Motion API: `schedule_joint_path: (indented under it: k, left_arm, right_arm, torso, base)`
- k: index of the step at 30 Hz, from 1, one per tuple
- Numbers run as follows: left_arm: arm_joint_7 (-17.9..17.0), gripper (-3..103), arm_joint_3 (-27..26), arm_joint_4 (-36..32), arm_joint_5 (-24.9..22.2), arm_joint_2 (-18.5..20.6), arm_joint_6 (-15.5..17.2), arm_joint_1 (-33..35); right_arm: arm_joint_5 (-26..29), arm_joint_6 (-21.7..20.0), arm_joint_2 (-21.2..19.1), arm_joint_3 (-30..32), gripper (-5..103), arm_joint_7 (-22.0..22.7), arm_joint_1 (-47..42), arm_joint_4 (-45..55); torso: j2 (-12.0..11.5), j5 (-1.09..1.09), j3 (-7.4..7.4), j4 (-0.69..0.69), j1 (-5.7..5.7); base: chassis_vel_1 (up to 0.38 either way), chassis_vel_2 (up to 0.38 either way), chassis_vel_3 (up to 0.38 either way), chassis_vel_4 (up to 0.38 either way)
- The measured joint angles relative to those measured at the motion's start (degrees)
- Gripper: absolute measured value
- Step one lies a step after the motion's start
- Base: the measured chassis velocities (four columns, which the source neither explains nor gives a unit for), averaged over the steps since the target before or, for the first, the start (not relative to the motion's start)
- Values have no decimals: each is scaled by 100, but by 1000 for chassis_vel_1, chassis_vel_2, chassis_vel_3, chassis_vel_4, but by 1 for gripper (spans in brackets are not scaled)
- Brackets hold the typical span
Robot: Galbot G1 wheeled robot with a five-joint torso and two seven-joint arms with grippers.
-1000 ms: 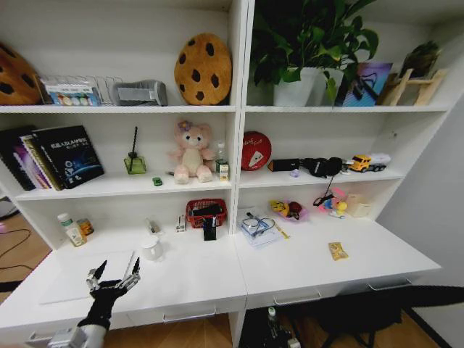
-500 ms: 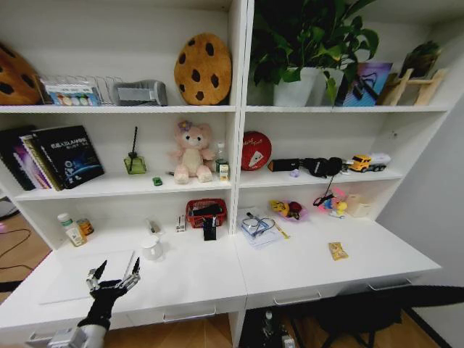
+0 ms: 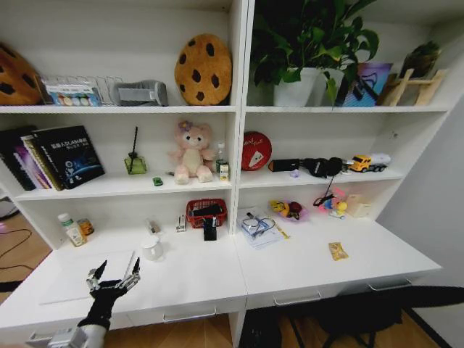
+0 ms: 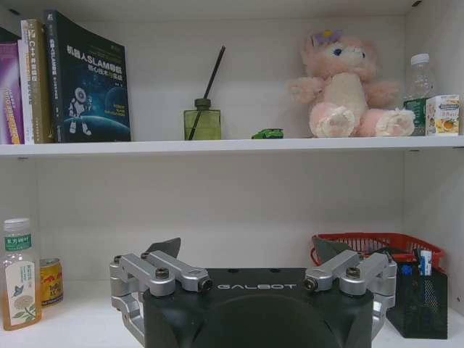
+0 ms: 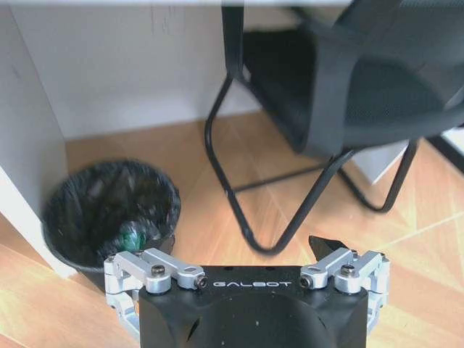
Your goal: Organize the objects on the table.
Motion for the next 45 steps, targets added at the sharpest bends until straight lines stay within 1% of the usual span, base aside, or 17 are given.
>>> schedule_joint_path:
  k: [1,3,5,7,12,14,16,18,20,21,24,25,27,28,31,36,45]
  left_arm:
    - [0,100,0,0,0,0,0,0]
    - [-1,100,0,0,0,0,0,0]
    - [-1,100,0,0,0,0,0,0]
    - [-1,100,0,0,0,0,0,0]
    - [-1,100,0,0,0,0,0,0]
    - [-1,100,0,0,0,0,0,0]
    - [-2,100,0,0,0,0,0,0]
    - [-2,100,0,0,0,0,0,0]
    - [-2,100,0,0,0,0,0,1]
    - [-2,100,0,0,0,0,0,1]
    - [-4,100,0,1,0,0,0,0]
    - [-4,100,0,1,0,0,0,0]
    - [-4,100,0,1,0,0,0,0]
    - [-4,100,0,0,0,0,0,0]
    - [-4,100,0,0,0,0,0,0]
    - [-4,100,0,1,0,0,0,0]
    - [-5,100,-1,0,0,0,0,0]
  right_arm:
    - [0,0,0,0,100,0,0,0]
    - [-298,269,-75,80,100,177,-960,906]
    - [-491,437,-85,109,100,262,-1277,1132]
    - [-1023,909,-94,163,100,517,-2033,1698]
    - [-1562,1237,-52,261,100,708,-2497,2297]
    - [-2031,1398,81,544,100,733,-2605,2852]
    - [-2141,1371,166,807,100,647,-2487,3209]
    - [-2107,1215,218,1075,100,507,-2302,3497]
    - [-1795,718,231,1523,100,267,-1845,3861]
    - [-1795,718,231,1523,100,267,-1845,3861]
    - [-388,-1118,-203,2328,100,115,2,4229]
    - [-388,-1118,-203,2328,100,115,2,4229]
    - [431,-1887,-561,2538,100,114,802,4047]
    - [586,-2032,-662,2595,100,82,1009,3941]
    - [831,-2259,-954,2804,100,-240,1543,3476]
    - [902,-2286,-1127,2965,100,-623,1863,3023]
    - [1022,-2143,-1386,3155,100,-826,1900,2565]
  torso:
    - [0,0,0,0,0]
    - [0,-3,1,0,0]
    - [0,-2,0,-2,1]
    - [0,-1,0,-2,0]
    - [0,-1,1,-1,0]
    - [0,0,1,0,1]
    - [-1,0,1,0,2]
    - [-1,0,2,0,2]
    - [-1,0,2,-1,2]
    - [-1,0,2,-1,2]
    - [-2,2,2,2,2]
    - [-2,2,2,2,2]
    - [-3,2,3,3,4]
    - [-3,3,3,2,4]
    - [-3,1,3,0,4]
    - [-2,1,2,-1,4]
    - [-1,1,2,-1,2]
  base:
    - [0,0,0,0]
    - [0,0,0,0]
    - [0,0,0,0]
    - [0,0,0,0]
    - [0,0,0,0]
    - [0,0,0,0]
    - [0,0,0,0]
    - [0,0,0,0]
    - [0,0,0,0]
    - [0,0,0,0]
    - [0,0,0,0]
    - [0,0,0,0]
    - [0,0,0,0]
    - [0,0,0,0]
    - [0,0,0,0]
    - [-19,-24,15,19]
    - [-126,-129,121,138]
